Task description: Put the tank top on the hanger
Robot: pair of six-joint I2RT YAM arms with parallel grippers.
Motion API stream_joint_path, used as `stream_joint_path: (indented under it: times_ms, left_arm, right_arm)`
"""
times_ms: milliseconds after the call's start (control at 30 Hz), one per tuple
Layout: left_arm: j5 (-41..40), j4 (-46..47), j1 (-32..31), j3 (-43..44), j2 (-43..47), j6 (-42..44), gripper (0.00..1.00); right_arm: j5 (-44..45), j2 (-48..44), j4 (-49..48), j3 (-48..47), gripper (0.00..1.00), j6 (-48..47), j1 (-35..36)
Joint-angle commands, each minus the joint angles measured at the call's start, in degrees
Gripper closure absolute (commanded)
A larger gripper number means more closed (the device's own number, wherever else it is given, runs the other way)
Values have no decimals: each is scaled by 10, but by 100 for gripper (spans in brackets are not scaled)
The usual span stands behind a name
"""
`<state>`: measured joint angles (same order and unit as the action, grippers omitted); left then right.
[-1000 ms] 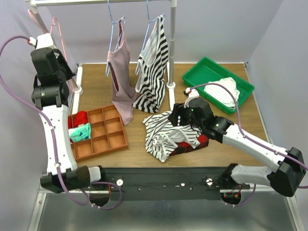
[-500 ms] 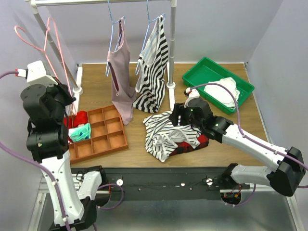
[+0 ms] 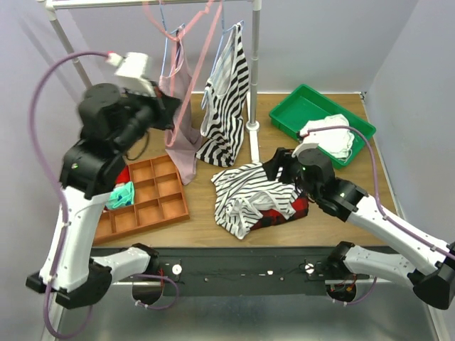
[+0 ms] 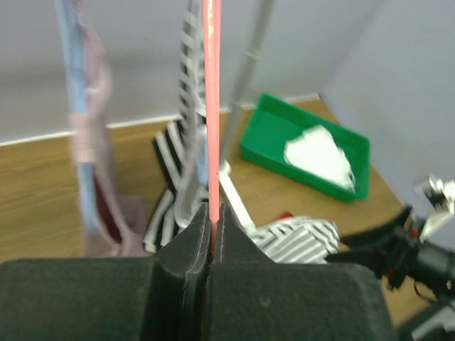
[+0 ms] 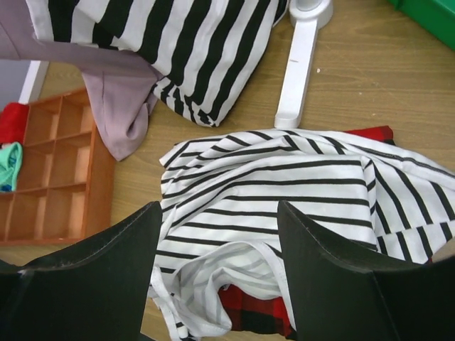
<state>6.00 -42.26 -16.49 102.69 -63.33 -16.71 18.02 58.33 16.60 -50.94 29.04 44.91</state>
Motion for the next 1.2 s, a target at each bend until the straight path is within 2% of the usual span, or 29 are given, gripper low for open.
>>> stream_joint_path:
  times_ms: [0,300,433,833,967,1000,1133,1167]
  left_arm:
    - [-92,-12,-146,-4,-5,40,100]
    - [-102,-6,-316,-267,95,41,100]
    - [-112,-6,-349,-354,140,19,100]
    - [-71,-85,-355,-413,207,17,100]
    - [-41,-99,-355,-419,224,25,100]
    - [-33,-101,-355,-420,227,26,100]
    - [-3,-118,-355,-428,232,38,100]
    - [4,-120,-355,-429,233,45,100]
  right_arm:
    - [46,-34,31,51,27,62,-1]
    - [39,-68,65,146,31,144,-1]
    - [32,-82,66,174,34,167,-1]
    - [9,-92,95,212,37,207,-1]
    - [-19,-116,98,229,40,220,0]
    - [-24,-117,97,232,44,220,-1]
    - [-29,-114,101,243,45,224,-1]
    - [-33,-112,99,246,49,222,-1]
